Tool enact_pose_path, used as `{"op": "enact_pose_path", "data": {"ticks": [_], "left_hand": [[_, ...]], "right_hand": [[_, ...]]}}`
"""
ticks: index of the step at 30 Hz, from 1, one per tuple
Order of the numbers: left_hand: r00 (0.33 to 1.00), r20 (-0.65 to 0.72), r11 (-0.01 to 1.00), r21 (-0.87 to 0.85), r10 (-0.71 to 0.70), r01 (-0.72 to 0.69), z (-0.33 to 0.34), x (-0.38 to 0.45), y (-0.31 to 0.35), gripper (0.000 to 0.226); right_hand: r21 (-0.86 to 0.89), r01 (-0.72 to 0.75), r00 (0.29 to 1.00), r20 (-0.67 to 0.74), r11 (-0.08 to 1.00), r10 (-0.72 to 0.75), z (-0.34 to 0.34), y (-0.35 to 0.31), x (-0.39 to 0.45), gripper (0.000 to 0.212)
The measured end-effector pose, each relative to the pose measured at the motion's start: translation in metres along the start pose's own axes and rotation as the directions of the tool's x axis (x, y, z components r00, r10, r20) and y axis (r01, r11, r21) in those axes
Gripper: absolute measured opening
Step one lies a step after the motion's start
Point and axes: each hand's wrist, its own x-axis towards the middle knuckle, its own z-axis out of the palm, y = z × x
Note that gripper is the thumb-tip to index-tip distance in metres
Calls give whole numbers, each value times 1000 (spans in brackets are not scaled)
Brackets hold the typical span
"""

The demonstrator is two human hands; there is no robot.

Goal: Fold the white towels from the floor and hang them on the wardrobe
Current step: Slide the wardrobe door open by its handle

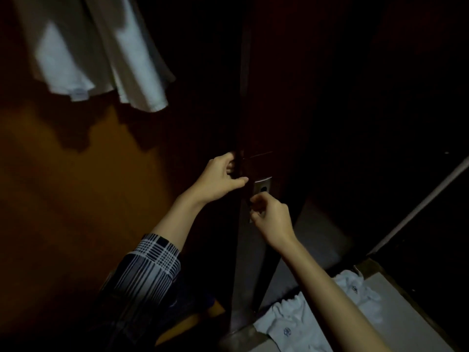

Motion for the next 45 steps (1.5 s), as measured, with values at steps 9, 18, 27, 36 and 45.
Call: {"op": "enact_pose_path", "data": {"ticks": [9, 18, 27, 36, 45], "left_hand": [[981, -159, 992, 41, -108, 116, -50, -68, 1, 41], [899, -399, 979, 18, -181, 205, -87, -129, -6, 27], [774, -596, 963, 10, -212, 271, -126, -195, -13, 49], [792, -571, 824, 330, -215, 461, -182, -279, -12, 68], [664, -593, 400, 803, 456, 442, -204, -375, -10, 79]], "right_hand": [[22, 77, 986, 150, 997, -80, 40, -30, -26, 29], [186, 249, 881, 364, 951, -302, 83, -65, -42, 39], [282, 202, 775, 540, 938, -329, 131, -110, -56, 47], [462, -12, 643, 683, 887, -348, 190, -163, -85, 44], [458, -70, 548, 760, 886, -349, 243, -217, -115, 50]]}}
